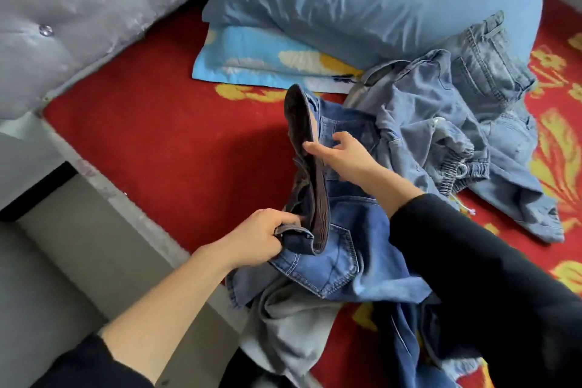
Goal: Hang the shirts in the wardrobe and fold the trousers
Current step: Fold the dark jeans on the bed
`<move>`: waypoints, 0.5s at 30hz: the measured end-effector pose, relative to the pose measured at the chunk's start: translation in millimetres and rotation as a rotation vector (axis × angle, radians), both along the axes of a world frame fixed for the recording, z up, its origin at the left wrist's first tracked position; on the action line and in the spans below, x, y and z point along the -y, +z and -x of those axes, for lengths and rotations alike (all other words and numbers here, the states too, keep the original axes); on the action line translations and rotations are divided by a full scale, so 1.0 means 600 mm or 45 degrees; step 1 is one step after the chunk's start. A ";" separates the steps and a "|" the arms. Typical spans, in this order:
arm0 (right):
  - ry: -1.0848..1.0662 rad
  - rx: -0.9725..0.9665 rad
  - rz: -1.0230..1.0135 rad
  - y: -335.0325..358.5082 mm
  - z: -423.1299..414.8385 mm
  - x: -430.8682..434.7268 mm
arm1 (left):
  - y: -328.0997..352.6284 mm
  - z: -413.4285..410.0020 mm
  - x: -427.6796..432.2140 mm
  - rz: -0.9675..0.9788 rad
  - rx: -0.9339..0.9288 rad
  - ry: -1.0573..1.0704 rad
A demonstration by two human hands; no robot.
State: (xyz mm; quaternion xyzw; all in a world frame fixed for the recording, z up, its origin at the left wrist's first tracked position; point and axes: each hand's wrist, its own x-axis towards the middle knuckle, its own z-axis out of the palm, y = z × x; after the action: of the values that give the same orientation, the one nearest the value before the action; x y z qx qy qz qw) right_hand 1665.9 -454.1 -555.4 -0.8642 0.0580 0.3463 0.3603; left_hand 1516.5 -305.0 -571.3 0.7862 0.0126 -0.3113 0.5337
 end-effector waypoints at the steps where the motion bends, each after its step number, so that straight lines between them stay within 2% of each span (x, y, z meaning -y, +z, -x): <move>1: 0.037 -0.011 0.010 -0.007 -0.002 -0.023 | 0.012 0.003 0.004 -0.021 0.007 -0.069; 4: 0.155 0.124 0.237 -0.035 0.001 -0.066 | 0.031 0.017 0.007 -0.025 -0.004 -0.263; 6: 0.035 0.169 0.281 -0.044 -0.002 -0.074 | 0.036 0.022 0.003 -0.018 -0.087 -0.274; 9: -0.329 0.083 0.108 -0.029 -0.011 -0.047 | 0.034 0.026 -0.016 0.018 -0.165 -0.277; 11: -0.491 0.130 -0.031 -0.003 -0.011 -0.010 | 0.031 0.034 -0.028 0.022 -0.212 -0.231; 15: -0.825 0.138 -0.257 0.081 0.015 0.082 | 0.059 0.059 -0.030 0.072 -0.215 0.100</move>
State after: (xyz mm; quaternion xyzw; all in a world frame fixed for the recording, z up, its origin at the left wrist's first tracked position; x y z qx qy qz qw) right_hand 1657.0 -503.3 -506.9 -0.7781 0.2755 0.1715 0.5378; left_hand 1480.9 -287.2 -536.1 0.7406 0.0795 -0.3558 0.5645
